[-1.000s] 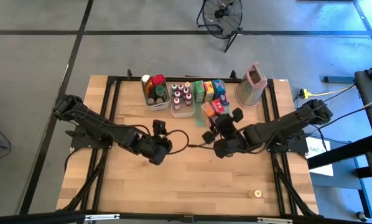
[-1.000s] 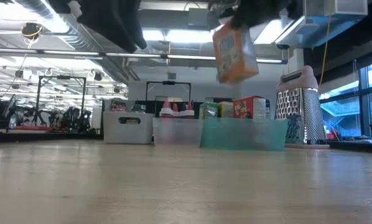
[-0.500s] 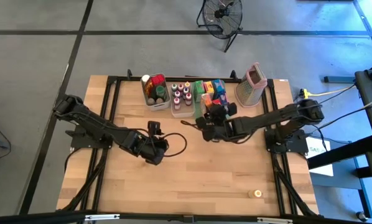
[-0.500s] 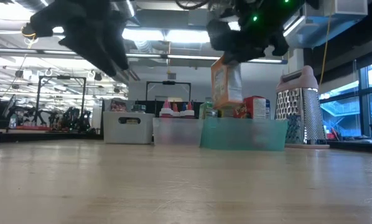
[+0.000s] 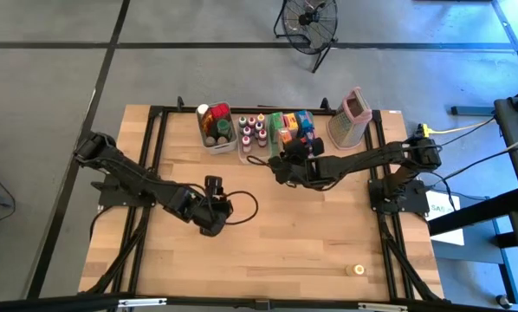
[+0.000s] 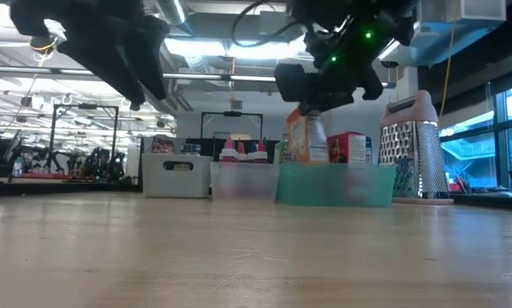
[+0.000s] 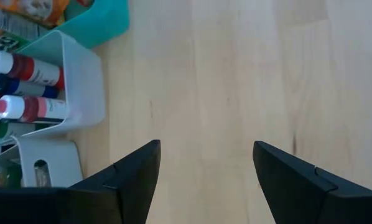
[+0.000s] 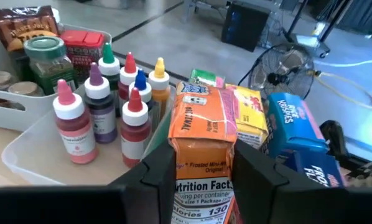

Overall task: Pick & Place Kitchen Items
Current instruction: Put the orange cereal box into the green bin

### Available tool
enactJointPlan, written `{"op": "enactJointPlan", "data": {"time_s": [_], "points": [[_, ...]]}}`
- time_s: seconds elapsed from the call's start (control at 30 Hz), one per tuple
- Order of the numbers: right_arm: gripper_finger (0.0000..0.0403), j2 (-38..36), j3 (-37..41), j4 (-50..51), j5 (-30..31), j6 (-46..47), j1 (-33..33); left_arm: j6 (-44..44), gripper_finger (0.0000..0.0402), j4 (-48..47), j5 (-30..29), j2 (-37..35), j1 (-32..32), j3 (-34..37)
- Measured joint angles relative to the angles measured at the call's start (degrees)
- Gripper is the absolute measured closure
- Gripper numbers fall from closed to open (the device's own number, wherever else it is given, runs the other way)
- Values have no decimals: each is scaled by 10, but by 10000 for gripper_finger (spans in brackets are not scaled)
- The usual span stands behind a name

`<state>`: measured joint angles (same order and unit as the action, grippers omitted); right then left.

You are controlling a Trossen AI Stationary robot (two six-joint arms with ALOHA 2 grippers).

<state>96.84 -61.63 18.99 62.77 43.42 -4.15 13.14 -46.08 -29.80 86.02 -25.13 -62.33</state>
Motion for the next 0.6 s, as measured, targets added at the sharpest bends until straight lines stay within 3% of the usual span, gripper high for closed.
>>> {"op": "enactJointPlan", "data": {"time_s": [0.2,0.6], "points": [[260,5,0,-11,-30,-9,20,3,151,2,0,0,-21,0],[187,4,0,-19,-103,-24,46,30,151,2,0,0,-48,0]]}}
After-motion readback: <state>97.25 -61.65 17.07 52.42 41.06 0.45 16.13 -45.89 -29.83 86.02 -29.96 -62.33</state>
